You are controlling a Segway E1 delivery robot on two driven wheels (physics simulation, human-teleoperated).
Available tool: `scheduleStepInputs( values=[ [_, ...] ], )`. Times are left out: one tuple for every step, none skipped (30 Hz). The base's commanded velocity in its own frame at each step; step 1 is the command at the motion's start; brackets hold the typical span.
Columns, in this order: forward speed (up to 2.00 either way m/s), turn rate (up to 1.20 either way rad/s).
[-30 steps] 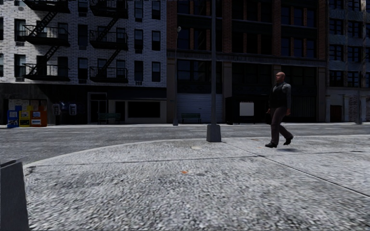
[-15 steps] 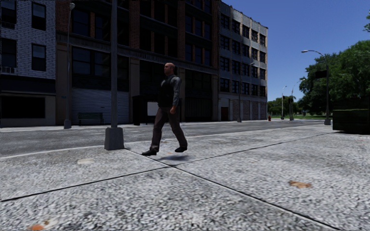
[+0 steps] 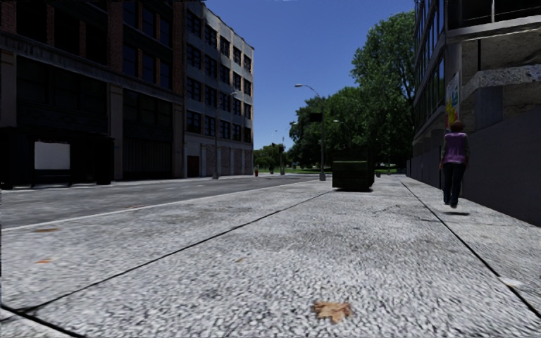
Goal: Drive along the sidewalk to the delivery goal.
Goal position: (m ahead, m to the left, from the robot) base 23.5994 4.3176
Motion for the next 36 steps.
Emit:
scheduleStepInputs(
  values=[
    [2.00, -1.01],
    [2.00, -1.01],
    [2.00, -1.01],
    [2.00, -1.01],
    [2.00, -1.00],
    [2.00, -0.85],
    [2.00, -0.11],
    [2.00, -0.01],
    [2.00, 0.00],
    [2.00, 0.00],
    [2.00, 0.00],
    [2.00, 0.00],
    [2.00, 0.00],
    [2.00, 0.00],
    [2.00, 0.00],
    [2.00, 0.00],
    [2.00, 0.00],
    [2.00, 0.00],
    [2.00, 0.00],
    [2.00, 0.00],
    [2.00, 0.00],
    [2.00, 0.00],
    [2.00, 0.00],
    [2.00, 0.00],
    [2.00, 0.00],
    [2.00, 0.00],
    [2.00, 0.00],
    [2.00, 0.00],
    [2.00, 0.00],
    [2.00, 0.00],
    [2.00, 0.00],
    [2.00, 0.12],
    [2.00, 0.32],
    [2.00, 0.54],
    [2.00, 0.54],
    [2.00, 0.70]
  ],
)
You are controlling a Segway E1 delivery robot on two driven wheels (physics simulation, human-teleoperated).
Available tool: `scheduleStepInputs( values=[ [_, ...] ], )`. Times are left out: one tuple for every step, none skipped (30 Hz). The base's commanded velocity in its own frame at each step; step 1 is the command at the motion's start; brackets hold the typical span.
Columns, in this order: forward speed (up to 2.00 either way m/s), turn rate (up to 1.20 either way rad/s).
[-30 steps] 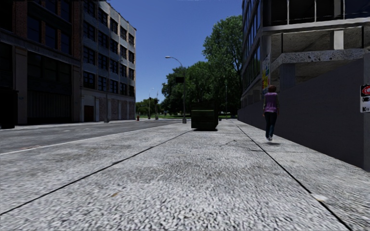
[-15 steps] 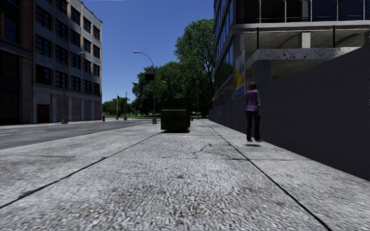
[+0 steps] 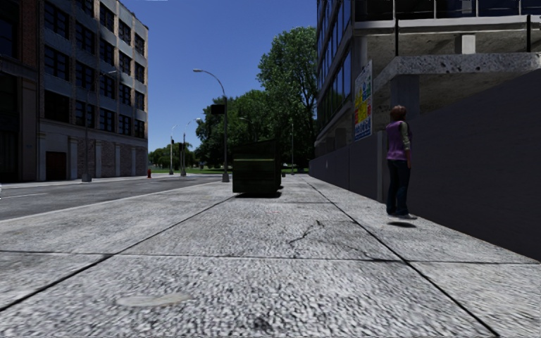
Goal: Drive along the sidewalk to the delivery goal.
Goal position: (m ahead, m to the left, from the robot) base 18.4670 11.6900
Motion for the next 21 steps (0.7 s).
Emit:
scheduleStepInputs(
  values=[
    [2.00, 0.74],
    [2.00, 0.78],
    [2.00, 0.79],
    [2.00, 0.80],
    [2.00, 0.80],
    [2.00, 0.80],
    [2.00, 0.80],
    [2.00, 0.80],
    [2.00, 0.80],
    [2.00, 0.80],
    [2.00, 0.72],
    [2.00, 0.64],
    [2.00, 0.44],
    [2.00, 0.44],
    [2.00, 0.20],
    [2.00, 0.10],
    [2.00, 0.08],
    [2.00, 0.00],
    [2.00, 0.00],
    [2.00, 0.00],
    [2.00, 0.00]
  ],
)
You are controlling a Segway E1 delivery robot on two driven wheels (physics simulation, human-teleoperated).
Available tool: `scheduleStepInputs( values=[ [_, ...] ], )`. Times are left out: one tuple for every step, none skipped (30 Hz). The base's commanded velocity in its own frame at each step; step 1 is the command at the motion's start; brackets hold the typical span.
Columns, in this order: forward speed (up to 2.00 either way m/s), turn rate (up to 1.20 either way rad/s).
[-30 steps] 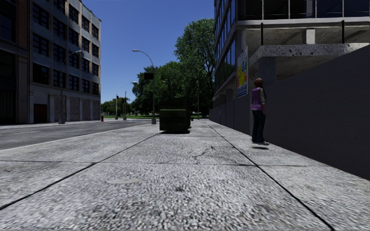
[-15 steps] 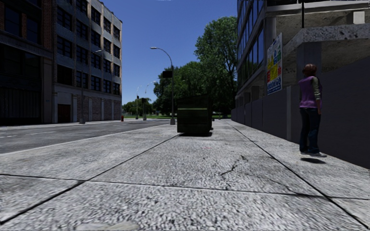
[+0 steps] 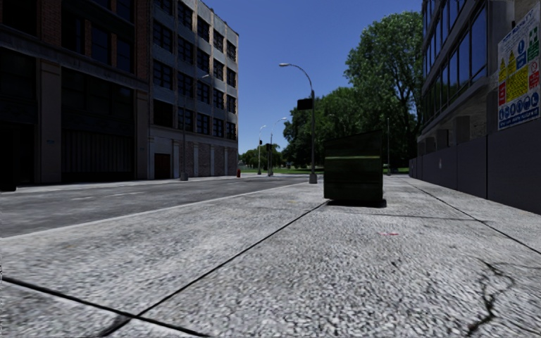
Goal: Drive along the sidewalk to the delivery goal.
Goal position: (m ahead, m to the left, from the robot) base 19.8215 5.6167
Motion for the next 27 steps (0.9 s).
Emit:
scheduleStepInputs(
  values=[
    [2.00, 0.00],
    [2.00, 0.00],
    [2.00, 0.00],
    [2.00, 0.00],
    [2.00, 0.00],
    [2.00, 0.00],
    [2.00, 0.00],
    [2.00, 0.00],
    [2.00, 0.00],
    [2.00, 0.00],
    [2.00, 0.00],
    [2.00, 0.00],
    [2.00, 0.00],
    [2.00, 0.00],
    [2.00, 0.00],
    [2.00, 0.00],
    [2.00, 0.00],
    [2.00, 0.00],
    [2.00, 0.00],
    [2.00, 0.00],
    [2.00, 0.00],
    [2.00, 0.00],
    [2.00, 0.00],
    [2.00, 0.00],
    [2.00, 0.00],
    [2.00, 0.00],
    [2.00, 0.00]
  ],
)
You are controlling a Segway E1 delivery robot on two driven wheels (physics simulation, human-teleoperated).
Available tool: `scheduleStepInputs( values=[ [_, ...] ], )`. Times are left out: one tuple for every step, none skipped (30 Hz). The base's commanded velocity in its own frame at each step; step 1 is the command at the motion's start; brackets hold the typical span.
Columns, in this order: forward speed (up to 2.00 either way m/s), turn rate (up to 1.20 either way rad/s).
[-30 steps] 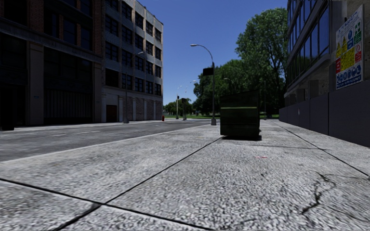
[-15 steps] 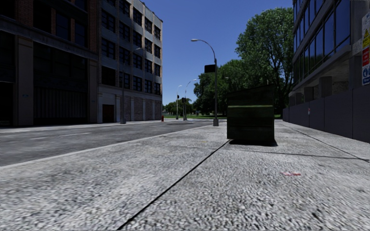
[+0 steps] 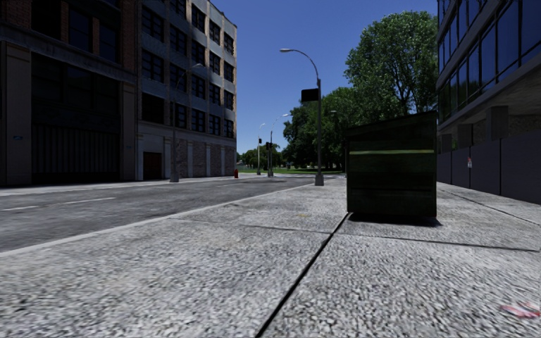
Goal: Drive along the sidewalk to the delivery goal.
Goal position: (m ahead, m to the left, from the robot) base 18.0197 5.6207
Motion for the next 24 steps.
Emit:
scheduleStepInputs(
  values=[
    [2.00, 0.00],
    [2.00, 0.00],
    [2.00, 0.00],
    [2.00, 0.00],
    [2.00, 0.00],
    [2.00, 0.00],
    [2.00, 0.00],
    [2.00, 0.00],
    [2.00, 0.00],
    [2.00, 0.00],
    [2.00, 0.00],
    [2.00, 0.00],
    [2.00, 0.00],
    [2.00, 0.00],
    [2.00, 0.00],
    [2.00, 0.00],
    [2.00, 0.00],
    [2.00, 0.00],
    [2.00, 0.00],
    [2.00, 0.00],
    [2.00, 0.00],
    [2.00, 0.00],
    [2.00, 0.00],
    [2.00, 0.00]
  ],
)
